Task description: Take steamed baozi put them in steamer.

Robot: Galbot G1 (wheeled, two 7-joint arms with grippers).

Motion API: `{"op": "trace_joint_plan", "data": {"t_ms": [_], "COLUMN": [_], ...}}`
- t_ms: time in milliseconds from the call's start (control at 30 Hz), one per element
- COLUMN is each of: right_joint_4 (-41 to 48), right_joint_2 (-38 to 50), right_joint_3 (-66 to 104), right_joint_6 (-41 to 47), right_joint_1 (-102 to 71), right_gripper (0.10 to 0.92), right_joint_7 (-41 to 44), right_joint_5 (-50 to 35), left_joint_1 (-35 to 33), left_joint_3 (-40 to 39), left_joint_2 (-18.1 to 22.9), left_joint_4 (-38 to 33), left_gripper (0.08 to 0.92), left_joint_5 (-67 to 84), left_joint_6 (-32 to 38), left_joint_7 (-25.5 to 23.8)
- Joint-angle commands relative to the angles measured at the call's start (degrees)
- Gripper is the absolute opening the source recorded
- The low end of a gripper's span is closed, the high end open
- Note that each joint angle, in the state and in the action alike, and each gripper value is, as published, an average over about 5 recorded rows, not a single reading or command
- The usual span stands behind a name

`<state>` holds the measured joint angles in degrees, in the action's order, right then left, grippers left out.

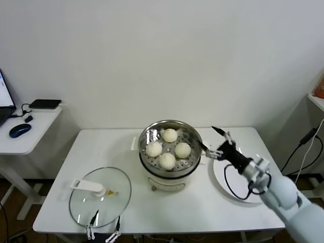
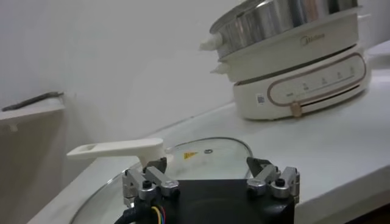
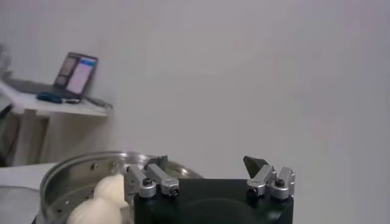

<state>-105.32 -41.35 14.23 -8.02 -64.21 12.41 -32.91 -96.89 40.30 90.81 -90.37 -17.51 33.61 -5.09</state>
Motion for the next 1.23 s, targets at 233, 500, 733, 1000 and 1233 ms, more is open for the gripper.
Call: {"op": "trace_joint_plan", "data": {"t_ms": [233, 500, 733, 1000, 1233], "right_joint_4": [0.4, 1.9, 1.9, 1.8, 1.4], "right_joint_2": [-27.5, -31.0, -31.6, -32.0, -32.2], "right_joint_3": [19.2, 18.9, 18.8, 18.5, 18.3], "right_joint_6": [-21.8, -22.4, -22.1, -21.8, -21.7], "right_joint_1": [-32.8, -32.4, -31.6, -31.0, -30.9], "right_gripper": [0.823, 0.823, 0.823, 0.823, 0.823], "right_joint_7": [0.0, -2.6, -3.2, -3.5, -3.7], "right_joint_5": [4.2, 5.4, 6.3, 7.0, 7.3], "left_joint_1": [0.0, -0.2, -0.5, -0.7, -0.5], "left_joint_3": [0.0, -0.1, 0.0, 0.1, 0.0], "left_joint_2": [0.2, 0.3, 0.4, 0.4, 0.5], "left_joint_4": [-0.1, -0.8, -1.3, -1.3, -0.8], "left_gripper": [0.823, 0.823, 0.823, 0.823, 0.823], "left_joint_5": [0.7, 0.8, 0.9, 1.1, 1.1], "left_joint_6": [0.5, 0.5, 0.4, 0.5, 0.7], "left_joint_7": [0.5, 0.5, 0.5, 0.6, 0.6]}}
